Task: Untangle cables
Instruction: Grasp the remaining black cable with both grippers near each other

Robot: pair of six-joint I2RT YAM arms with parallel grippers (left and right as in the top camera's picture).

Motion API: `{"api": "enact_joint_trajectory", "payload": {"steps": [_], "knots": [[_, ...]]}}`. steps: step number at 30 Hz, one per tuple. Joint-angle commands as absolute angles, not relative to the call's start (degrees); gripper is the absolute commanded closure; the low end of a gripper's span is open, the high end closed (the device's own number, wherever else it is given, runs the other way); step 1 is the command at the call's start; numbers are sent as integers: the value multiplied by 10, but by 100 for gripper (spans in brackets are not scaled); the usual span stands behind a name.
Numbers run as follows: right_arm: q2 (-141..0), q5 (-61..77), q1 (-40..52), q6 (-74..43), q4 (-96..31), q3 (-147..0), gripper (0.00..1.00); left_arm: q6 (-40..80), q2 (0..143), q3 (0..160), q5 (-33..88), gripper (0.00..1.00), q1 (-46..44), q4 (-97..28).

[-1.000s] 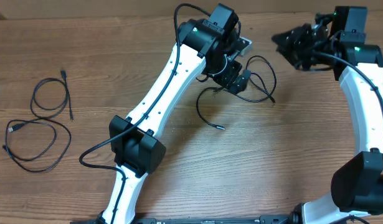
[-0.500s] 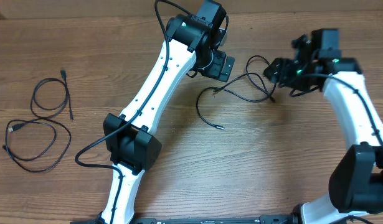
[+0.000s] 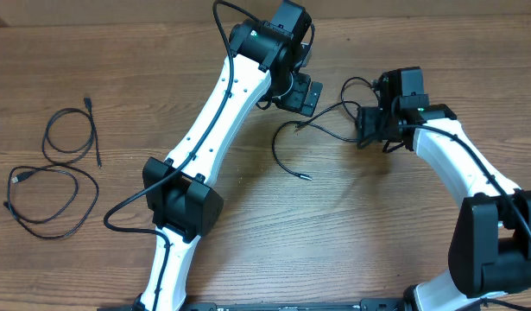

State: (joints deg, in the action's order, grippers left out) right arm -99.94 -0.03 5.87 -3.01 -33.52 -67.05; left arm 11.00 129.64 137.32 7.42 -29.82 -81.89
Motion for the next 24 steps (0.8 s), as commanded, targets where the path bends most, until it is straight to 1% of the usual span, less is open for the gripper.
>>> {"api": "enact_joint_trajectory", "payload": {"steps": [1, 2, 4, 5, 6, 7, 8, 12, 16, 18, 24], "knots": [[-1032, -24, 56, -29, -332, -667, 39, 113, 1292, 1385, 69, 0, -292, -820], [-1039, -19, 56, -29, -332, -667, 45, 114, 1292, 1385, 69, 0, -292, -820], [-1045, -7, 56, -30, -332, -667, 68, 113, 1292, 1385, 69, 0, -292, -819], [-1045, -2, 56, -31, -332, -667, 75, 113, 1292, 1385, 69, 0, -291, -819], [-1045, 1, 56, -34, -332, -668, 89, 113, 1292, 1385, 69, 0, -291, -819], [-1045, 1, 56, -39, -332, -668, 95, 113, 1292, 1385, 69, 0, -291, -819], [-1045, 1, 56, -47, -333, -668, 96, 114, 1292, 1385, 69, 0, -291, -820], [-1035, 1, 56, -60, -364, -683, 96, 114, 1292, 1385, 72, 1, -292, -825], [-995, 4, 56, -63, -418, -738, 96, 114, 1292, 1385, 143, 0, -290, -825], [-958, 11, 56, -85, -448, -781, 96, 119, 1292, 1385, 178, 0, -287, -825], [-869, 75, 56, -107, -468, -842, 96, 163, 1292, 1385, 211, 5, -276, -825]]}}
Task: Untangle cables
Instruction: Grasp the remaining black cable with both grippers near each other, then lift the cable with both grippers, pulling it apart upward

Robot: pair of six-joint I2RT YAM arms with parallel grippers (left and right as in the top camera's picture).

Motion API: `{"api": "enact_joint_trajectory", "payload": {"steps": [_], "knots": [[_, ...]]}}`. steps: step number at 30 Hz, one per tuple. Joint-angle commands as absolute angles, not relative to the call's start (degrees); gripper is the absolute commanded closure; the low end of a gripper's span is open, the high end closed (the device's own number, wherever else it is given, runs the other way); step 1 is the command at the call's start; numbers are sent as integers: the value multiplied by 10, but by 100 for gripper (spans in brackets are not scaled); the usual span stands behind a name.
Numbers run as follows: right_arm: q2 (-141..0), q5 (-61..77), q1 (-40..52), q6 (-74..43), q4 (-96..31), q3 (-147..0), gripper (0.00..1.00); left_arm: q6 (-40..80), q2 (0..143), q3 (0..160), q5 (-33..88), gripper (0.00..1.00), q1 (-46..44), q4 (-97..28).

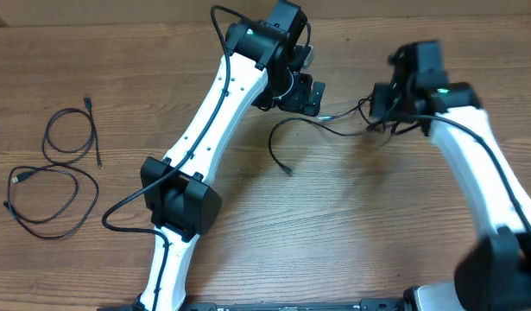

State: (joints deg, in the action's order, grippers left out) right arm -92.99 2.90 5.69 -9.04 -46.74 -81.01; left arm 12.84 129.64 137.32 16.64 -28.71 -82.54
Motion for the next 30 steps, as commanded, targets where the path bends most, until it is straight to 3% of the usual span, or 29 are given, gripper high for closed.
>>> {"api": "enact_joint_trajectory", "payload": {"steps": [1, 13, 17, 23, 24, 27, 30], "knots": [[-855, 82, 56, -107, -467, -844, 96, 168, 1292, 1385, 220, 6, -274, -825], [-746, 162, 56, -102, -475, -844, 96, 196, 1292, 1385, 345, 2, -261, -821], [-745, 170, 56, -102, -482, -844, 96, 274, 1292, 1385, 407, 17, -256, -821], [-745, 182, 56, -100, -482, -844, 96, 361, 1292, 1385, 407, 21, -266, -820], [-745, 182, 56, -100, -482, -844, 96, 381, 1292, 1385, 408, 20, -268, -821], [-745, 187, 56, -100, -482, -844, 96, 450, 1292, 1385, 406, 0, -279, -821], [-745, 222, 56, -100, -482, -844, 96, 475, 1292, 1385, 400, 0, -291, -800]]}}
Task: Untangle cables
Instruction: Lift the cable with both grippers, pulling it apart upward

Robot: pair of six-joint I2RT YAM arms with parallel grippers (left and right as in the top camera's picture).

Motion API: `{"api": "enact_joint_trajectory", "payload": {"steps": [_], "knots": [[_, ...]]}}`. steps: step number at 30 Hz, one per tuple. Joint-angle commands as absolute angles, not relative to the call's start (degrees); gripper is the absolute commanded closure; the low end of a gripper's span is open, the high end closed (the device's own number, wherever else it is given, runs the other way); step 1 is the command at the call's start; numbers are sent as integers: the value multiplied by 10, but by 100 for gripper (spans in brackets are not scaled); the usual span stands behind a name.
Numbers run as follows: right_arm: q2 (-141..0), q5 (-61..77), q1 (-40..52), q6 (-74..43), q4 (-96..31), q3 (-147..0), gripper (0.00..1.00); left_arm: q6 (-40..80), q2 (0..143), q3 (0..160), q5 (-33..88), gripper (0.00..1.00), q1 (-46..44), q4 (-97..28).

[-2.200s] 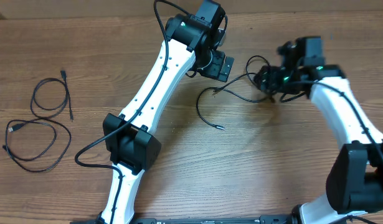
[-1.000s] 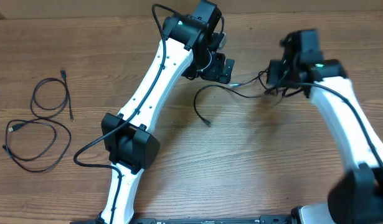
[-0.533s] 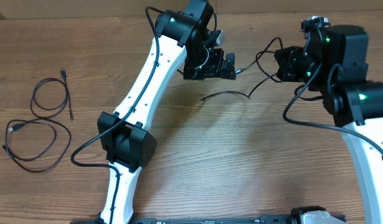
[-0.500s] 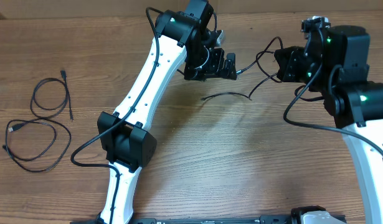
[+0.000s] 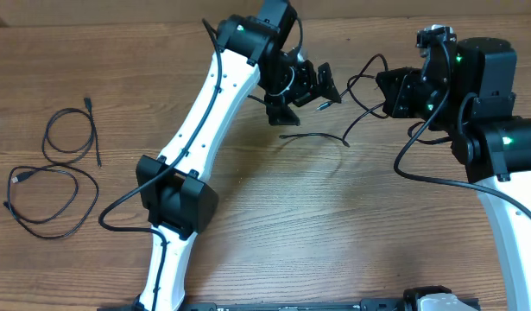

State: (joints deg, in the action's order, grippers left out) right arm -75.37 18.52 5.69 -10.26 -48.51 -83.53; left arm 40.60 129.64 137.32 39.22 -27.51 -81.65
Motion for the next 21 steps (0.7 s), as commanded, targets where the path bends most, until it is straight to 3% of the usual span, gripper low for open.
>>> {"api": "enact_joint_trajectory", "payload": {"steps": [1, 11, 12, 15, 17, 21], "knots": [[-745, 229, 56, -101, -482, -844, 96, 497, 1292, 1385, 399, 0, -296, -792], [-745, 281, 56, -100, -484, -844, 96, 652, 1292, 1385, 287, 3, -326, -771], [-745, 281, 56, -101, -481, -844, 96, 652, 1292, 1385, 248, 15, -327, -788], [-745, 281, 55, -101, -478, -844, 96, 652, 1292, 1385, 175, 33, -327, -842], [-745, 280, 55, -105, -470, -844, 96, 651, 1292, 1384, 98, 55, -327, -912], [-745, 280, 55, -107, -455, -844, 96, 614, 1292, 1382, 34, 83, -326, -968]]}}
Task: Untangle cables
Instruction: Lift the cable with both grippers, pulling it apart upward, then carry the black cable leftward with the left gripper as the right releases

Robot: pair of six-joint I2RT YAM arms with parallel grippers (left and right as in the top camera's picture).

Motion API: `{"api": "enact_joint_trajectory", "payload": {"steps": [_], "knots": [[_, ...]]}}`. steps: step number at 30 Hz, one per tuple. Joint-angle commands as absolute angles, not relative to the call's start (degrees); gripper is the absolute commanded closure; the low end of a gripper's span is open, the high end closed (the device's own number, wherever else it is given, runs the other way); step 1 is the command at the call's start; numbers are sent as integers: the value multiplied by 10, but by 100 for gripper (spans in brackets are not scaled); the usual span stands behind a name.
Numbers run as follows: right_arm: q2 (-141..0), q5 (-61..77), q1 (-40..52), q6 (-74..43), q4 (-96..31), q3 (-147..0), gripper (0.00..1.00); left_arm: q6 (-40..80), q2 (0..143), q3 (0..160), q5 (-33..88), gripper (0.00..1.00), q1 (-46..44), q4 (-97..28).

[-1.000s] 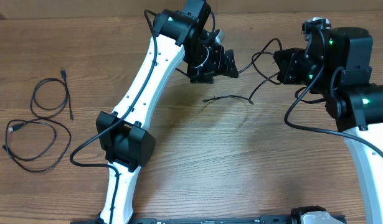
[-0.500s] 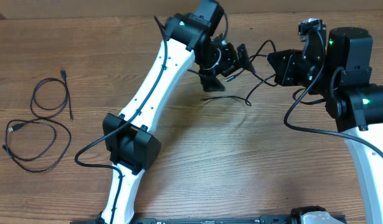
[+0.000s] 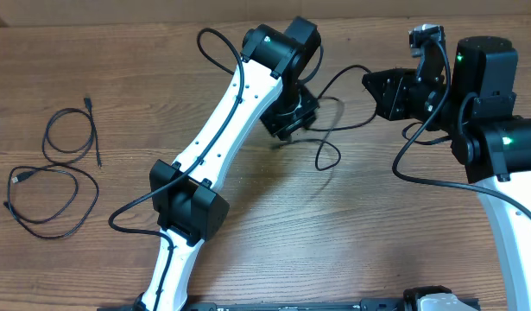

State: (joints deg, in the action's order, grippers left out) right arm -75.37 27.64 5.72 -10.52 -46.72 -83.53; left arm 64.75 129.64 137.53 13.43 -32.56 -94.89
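A thin black cable (image 3: pixel 327 154) lies tangled on the wooden table (image 3: pixel 274 233) at centre. It loops near the middle, and strands rise to my right gripper (image 3: pixel 377 91), which is raised at the upper right and shut on it. My left gripper (image 3: pixel 287 121) points down over the cable's left end, close to the table. Its body hides its fingers, so I cannot see whether they grip the cable. Two separated black cables lie at far left: a small one (image 3: pixel 72 131) and a larger one (image 3: pixel 51 200).
The left arm's white links (image 3: pixel 222 130) cross the table diagonally from the bottom centre to the top centre. The right arm (image 3: pixel 498 164) fills the right side, with its own thick black cord (image 3: pixel 412 168) hanging beside it.
My left gripper has turned downward and dropped toward the cable's left end. The cable's loop now lies further right and lower. My right gripper has shifted slightly left, still raised.
First both grippers were low at the cable, the left at its upper left and the right at its right end. Then the right gripper was further back with the cable. Later it was raised high, strands hanging, and the left fingers were spread. Now the left gripper points down.
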Motion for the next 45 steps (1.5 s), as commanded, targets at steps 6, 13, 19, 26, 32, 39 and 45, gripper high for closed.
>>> {"api": "enact_joint_trajectory", "payload": {"steps": [6, 13, 19, 26, 32, 39, 45], "knots": [[-745, 266, 54, -107, -457, -844, 96, 540, 1292, 1381, 32, 96, -307, -968], [-745, 169, 54, -107, -496, -844, 88, 526, 1292, 1381, 58, 96, -269, -968], [-747, 119, 54, -104, -537, -844, 12, 523, 1292, 1382, 62, 96, -237, -968], [-747, 109, 54, -104, -559, -843, 6, 530, 1292, 1382, 71, 96, -153, -964], [-747, 109, 54, -104, -561, -843, 6, 529, 1292, 1382, 75, 96, -83, -902], [-751, 109, 54, -104, -564, -843, 6, 532, 1292, 1382, 65, 96, -29, -737], [-773, 110, 54, -105, -566, -843, 7, 531, 1292, 1382, -93, 96, 9, -561]]}}
